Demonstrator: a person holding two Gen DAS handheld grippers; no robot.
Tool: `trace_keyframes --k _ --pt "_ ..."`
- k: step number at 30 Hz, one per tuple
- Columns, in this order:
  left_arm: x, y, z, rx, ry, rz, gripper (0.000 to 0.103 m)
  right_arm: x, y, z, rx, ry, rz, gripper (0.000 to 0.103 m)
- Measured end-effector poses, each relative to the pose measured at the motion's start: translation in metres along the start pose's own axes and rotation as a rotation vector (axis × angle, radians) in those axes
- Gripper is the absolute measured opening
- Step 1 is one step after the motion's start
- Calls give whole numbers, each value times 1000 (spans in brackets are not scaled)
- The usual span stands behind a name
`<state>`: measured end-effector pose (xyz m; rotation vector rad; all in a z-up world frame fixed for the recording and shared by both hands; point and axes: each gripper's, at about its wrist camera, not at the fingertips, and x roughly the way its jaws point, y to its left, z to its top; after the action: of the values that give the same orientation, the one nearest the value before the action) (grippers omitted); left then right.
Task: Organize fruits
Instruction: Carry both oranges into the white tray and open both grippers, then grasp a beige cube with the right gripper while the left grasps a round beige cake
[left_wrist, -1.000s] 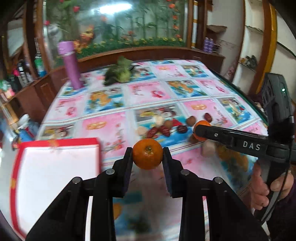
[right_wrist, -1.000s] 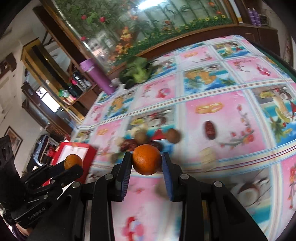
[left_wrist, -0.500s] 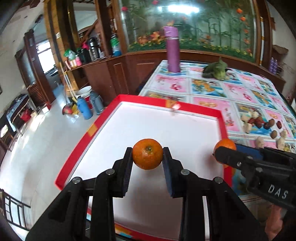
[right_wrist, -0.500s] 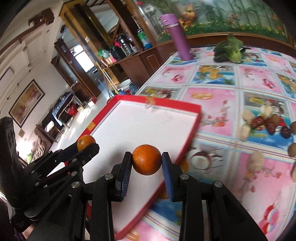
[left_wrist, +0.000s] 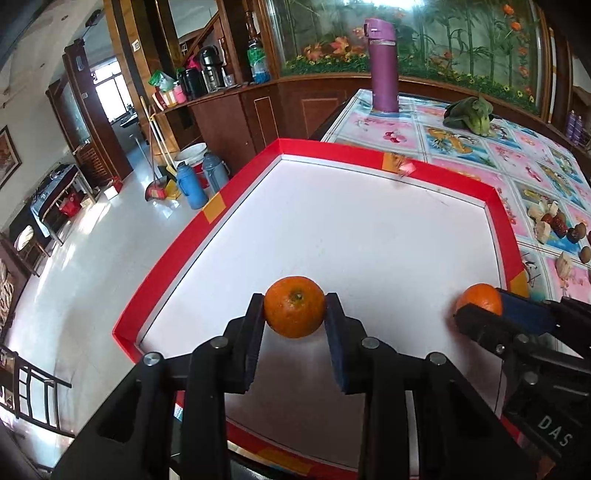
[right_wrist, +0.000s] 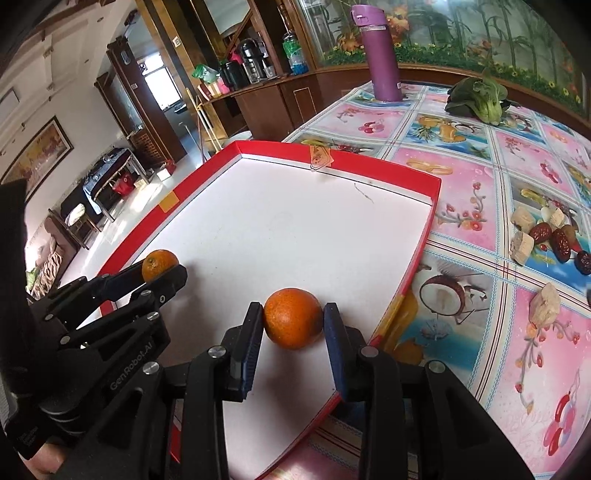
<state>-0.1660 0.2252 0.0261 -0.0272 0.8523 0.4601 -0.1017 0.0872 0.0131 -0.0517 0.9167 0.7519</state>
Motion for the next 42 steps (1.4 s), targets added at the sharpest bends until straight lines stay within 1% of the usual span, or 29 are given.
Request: trace_keyframes --k 1,3,4,5,6,7,10,19,23,30,33,36,37,41,42 --pt "0 1 0 -2 4 8 36 -2 0 0 -2 1 4 35" --pt "-5 1 0 -3 -10 16 44 -8 0 -1 0 -11 15 43" --pt "-9 1 1 -1 -24 27 47 -15 0 -2 2 -30 18 50" --pt "-14 0 2 5 -42 42 53 -20 0 -3 3 -47 20 55" --pt "-18 0 3 10 -57 51 57 -24 0 -3 3 -62 23 55" --pt "-22 -1 4 14 -74 58 58 -29 -2 -3 3 -79 28 55" --pt "-38 -5 6 24 -115 67 58 -41 -7 -3 10 -117 35 55" --pt "-70 -24 15 56 -188 46 59 -77 -35 -5 56 -203 -11 55" --pt "-79 -36 16 81 -204 37 59 -93 -52 -7 89 -234 -25 55" --pt "-86 -58 17 128 -211 27 59 -121 -87 -17 146 -274 -54 55" --pt "-89 -69 19 152 -217 20 59 -134 -104 -25 159 -288 -86 55" --pt "-88 -84 18 181 -203 -5 59 -149 -122 -35 172 -297 -112 55" --pt "-88 -89 17 193 -198 -18 59 -155 -132 -41 178 -297 -133 55" --pt "-83 -125 10 262 -133 -148 59 -173 -167 -65 199 -258 -217 55" --pt "-81 -134 7 281 -117 -171 59 -177 -177 -73 203 -243 -250 55"
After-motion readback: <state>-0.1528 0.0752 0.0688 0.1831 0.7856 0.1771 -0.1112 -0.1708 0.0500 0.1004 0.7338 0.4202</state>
